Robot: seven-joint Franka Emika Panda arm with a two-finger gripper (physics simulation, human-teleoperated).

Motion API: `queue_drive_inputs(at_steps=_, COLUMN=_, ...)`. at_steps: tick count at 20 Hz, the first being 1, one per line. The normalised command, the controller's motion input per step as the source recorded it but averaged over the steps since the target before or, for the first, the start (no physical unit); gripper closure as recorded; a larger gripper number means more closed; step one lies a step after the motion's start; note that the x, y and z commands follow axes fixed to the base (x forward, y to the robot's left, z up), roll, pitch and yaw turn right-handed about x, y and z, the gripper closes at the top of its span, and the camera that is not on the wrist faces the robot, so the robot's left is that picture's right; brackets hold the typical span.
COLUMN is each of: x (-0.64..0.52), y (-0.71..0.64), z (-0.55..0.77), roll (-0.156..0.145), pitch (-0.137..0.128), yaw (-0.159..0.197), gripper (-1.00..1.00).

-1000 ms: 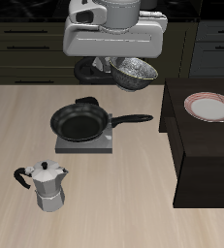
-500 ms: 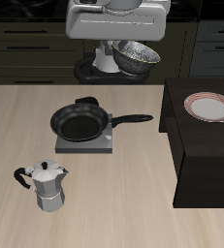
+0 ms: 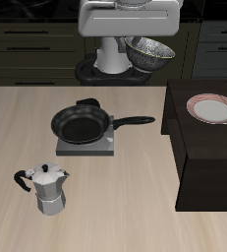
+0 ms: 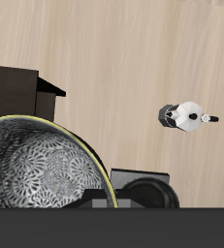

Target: Place the bowl on the plate

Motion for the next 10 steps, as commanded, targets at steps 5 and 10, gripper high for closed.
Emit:
queue_drive_inputs(at_steps=5, x=0.03, y=0.28, z=-0.07, roll=0.026, pitch=0.01, yaw=-0.009, gripper=1.0)
queue_drive_inputs(at_steps=10, x=-0.03, y=0.43, z=-0.13, roll=0.052, pitch=0.02, yaw=0.001, gripper=1.0)
